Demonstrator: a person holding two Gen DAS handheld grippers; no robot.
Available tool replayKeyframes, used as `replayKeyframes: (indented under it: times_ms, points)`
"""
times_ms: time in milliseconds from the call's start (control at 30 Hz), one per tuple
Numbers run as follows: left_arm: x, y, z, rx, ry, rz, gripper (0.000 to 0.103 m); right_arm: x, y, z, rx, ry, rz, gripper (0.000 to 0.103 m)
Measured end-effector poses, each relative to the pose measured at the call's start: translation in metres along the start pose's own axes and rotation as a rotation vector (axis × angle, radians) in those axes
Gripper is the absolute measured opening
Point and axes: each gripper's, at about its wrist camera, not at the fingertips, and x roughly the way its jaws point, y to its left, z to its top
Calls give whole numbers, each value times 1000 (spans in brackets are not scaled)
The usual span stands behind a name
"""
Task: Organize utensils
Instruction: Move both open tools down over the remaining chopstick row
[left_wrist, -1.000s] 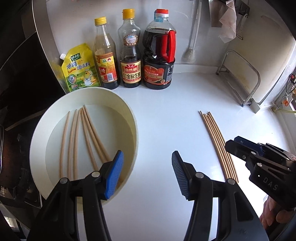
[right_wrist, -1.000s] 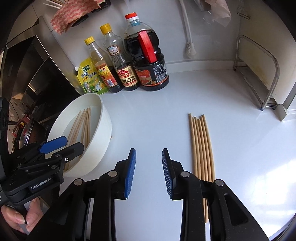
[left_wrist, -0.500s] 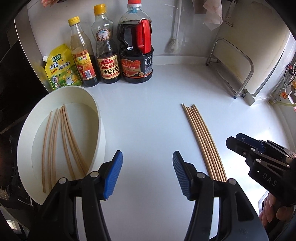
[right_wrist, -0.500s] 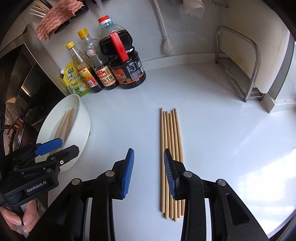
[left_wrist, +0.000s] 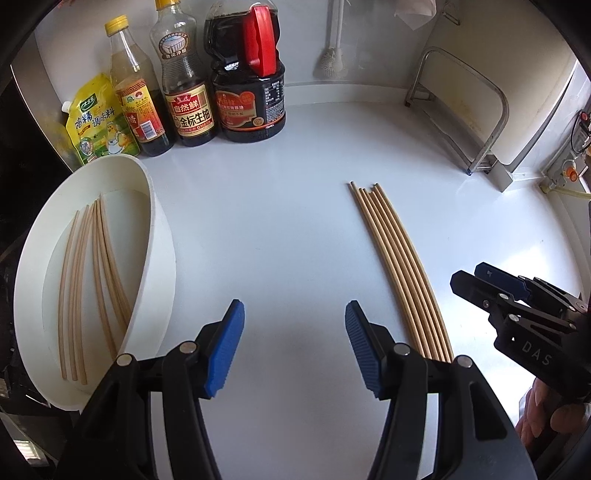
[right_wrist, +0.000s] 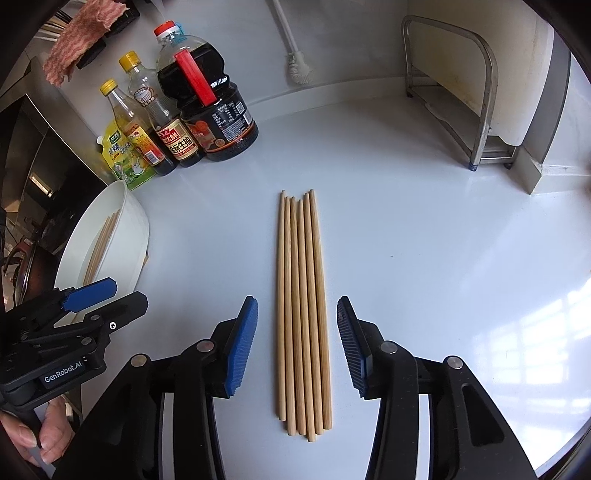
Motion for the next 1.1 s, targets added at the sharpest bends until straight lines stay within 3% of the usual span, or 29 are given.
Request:
replayKeyframes:
  times_ms: [867,1100]
  points:
    - [28,0,-9,-68,39,5,62,37,-17,-2,-22,50,36,48]
    - [35,-6,-10,-70,48,-13,63,43,-23,-3,-25,48,-4,48]
